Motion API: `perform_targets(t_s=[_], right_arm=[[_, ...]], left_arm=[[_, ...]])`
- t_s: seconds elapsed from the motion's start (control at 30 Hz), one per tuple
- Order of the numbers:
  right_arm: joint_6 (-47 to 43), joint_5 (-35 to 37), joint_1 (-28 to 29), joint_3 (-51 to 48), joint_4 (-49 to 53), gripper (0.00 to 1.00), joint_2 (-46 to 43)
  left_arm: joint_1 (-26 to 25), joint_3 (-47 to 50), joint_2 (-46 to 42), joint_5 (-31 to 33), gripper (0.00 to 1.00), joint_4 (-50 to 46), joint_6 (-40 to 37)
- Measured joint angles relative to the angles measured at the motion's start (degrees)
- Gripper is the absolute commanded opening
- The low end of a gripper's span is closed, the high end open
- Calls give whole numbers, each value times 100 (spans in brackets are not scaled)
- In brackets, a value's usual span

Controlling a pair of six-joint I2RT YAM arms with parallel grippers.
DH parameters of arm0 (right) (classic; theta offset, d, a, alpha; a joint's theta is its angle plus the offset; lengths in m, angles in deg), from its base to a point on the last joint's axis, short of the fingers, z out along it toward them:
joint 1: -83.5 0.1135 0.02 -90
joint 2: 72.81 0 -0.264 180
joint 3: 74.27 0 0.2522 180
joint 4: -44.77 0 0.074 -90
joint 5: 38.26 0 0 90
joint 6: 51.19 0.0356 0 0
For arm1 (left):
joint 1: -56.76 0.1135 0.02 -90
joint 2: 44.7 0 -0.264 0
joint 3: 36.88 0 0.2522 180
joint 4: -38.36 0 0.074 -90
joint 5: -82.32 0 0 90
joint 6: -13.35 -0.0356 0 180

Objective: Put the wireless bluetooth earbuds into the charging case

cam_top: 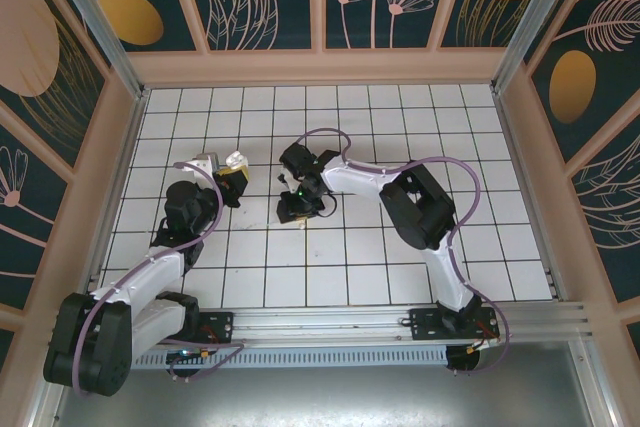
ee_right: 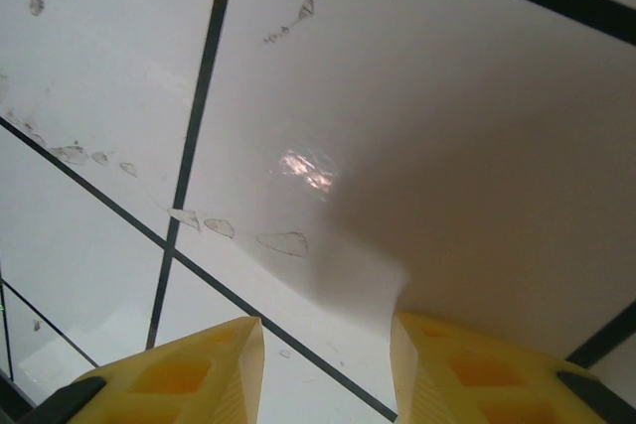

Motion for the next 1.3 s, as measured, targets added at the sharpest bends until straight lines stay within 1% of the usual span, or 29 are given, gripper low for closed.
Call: perform_targets(t_s=[0.4, 0.53, 1.0, 1.3], right_arm=[[-35, 538, 4, -103, 481, 42, -173], [-37, 671, -4, -103, 649, 46, -249], [-234, 688, -24, 9, 704, 46, -310], [-341, 686, -76, -186, 785, 45, -310]], left_arm=[[0, 0, 0, -42, 17, -2, 0], [0, 0, 0, -59, 17, -2, 0], [0, 0, 0, -83, 17, -2, 0], [0, 0, 0, -92, 17, -2, 0]])
